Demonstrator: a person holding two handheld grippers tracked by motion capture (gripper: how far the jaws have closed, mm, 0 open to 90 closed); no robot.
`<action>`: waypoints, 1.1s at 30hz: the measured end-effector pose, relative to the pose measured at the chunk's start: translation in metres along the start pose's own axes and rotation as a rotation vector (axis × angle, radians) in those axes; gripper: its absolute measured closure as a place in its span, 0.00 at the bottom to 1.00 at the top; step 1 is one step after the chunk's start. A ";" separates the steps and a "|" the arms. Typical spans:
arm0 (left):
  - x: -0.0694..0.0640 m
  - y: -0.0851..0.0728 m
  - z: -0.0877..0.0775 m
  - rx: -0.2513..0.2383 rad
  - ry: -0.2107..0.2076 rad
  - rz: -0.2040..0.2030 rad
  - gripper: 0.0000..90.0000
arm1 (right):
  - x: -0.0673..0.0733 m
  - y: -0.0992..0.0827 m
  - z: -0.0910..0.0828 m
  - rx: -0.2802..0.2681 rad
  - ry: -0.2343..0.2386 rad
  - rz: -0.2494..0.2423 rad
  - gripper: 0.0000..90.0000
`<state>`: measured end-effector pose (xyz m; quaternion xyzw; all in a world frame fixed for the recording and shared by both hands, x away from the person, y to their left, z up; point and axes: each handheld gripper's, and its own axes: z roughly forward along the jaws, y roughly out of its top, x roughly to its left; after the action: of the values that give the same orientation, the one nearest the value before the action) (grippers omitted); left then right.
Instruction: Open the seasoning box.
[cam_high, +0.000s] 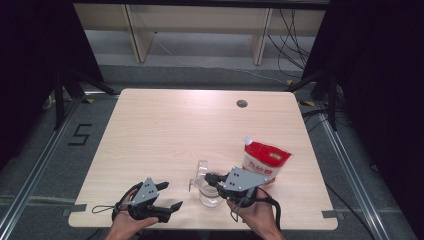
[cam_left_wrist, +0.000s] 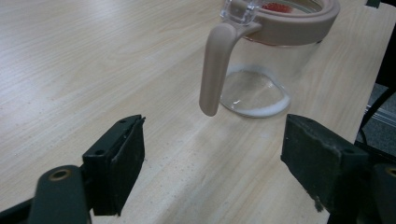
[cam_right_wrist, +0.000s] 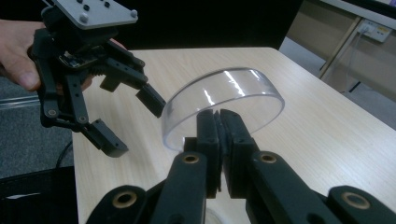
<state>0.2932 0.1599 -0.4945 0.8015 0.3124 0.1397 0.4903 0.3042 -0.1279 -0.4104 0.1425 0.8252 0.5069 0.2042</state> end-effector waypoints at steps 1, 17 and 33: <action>0.001 0.000 -0.001 0.003 0.003 0.009 0.23 | 0.002 0.001 0.001 -0.001 -0.002 0.010 0.97; 0.000 0.000 -0.002 -0.014 -0.001 0.006 0.23 | 0.007 0.009 0.016 0.005 0.033 -0.014 0.97; 0.001 0.001 -0.005 -0.008 0.015 0.008 0.22 | -0.012 -0.033 -0.023 -0.048 -0.019 0.077 0.73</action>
<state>0.2919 0.1641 -0.4917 0.7997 0.3122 0.1490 0.4908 0.3025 -0.1651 -0.4284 0.1738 0.8047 0.5328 0.1957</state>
